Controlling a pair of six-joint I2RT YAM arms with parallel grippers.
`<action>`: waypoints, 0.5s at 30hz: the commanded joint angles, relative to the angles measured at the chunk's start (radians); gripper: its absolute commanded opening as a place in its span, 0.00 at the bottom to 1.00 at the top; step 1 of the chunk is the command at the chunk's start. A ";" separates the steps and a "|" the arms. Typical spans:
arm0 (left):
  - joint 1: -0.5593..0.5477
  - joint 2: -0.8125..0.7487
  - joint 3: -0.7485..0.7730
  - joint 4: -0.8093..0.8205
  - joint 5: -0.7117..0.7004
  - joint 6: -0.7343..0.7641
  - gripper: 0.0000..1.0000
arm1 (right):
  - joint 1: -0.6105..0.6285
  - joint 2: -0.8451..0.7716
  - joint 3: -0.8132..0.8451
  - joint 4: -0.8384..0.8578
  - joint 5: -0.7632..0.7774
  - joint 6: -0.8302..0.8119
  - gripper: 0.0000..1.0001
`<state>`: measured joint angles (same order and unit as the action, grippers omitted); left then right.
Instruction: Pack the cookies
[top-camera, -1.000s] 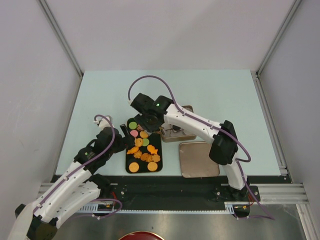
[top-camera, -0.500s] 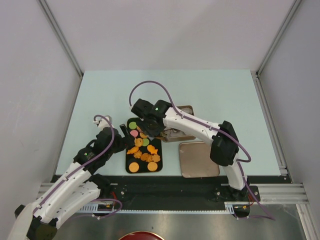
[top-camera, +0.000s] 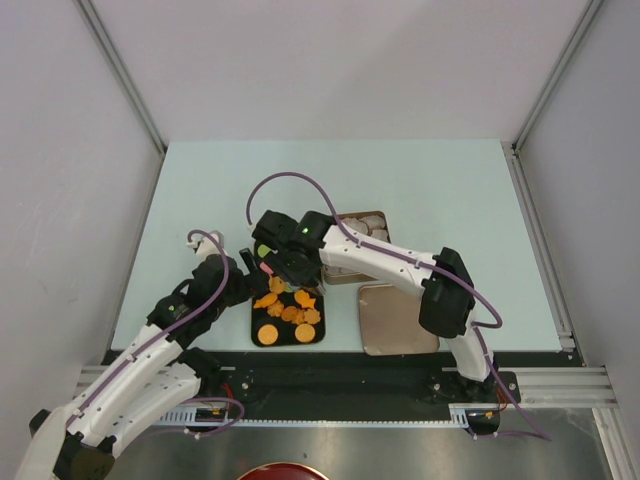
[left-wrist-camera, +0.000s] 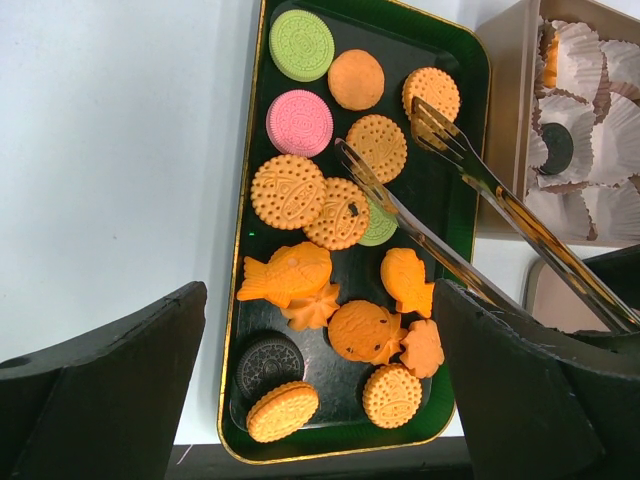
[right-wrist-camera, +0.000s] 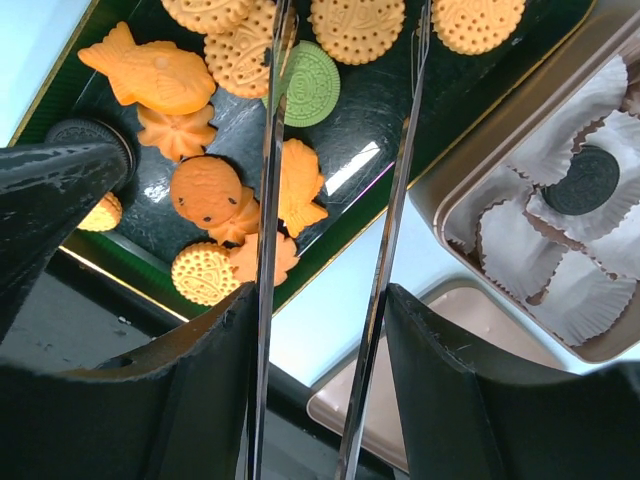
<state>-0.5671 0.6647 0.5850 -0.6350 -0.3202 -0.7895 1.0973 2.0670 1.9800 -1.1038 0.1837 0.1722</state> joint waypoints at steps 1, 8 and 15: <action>0.007 -0.005 0.012 0.008 -0.011 -0.017 1.00 | 0.004 -0.033 0.022 -0.007 0.002 0.016 0.57; 0.007 -0.019 0.013 0.003 -0.016 -0.016 1.00 | -0.020 -0.033 -0.009 0.018 -0.064 0.035 0.56; 0.007 -0.019 0.009 0.006 -0.016 -0.017 1.00 | -0.062 -0.070 -0.079 0.073 -0.174 0.055 0.54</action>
<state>-0.5671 0.6537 0.5850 -0.6392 -0.3206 -0.7895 1.0515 2.0613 1.9163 -1.0672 0.0860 0.2077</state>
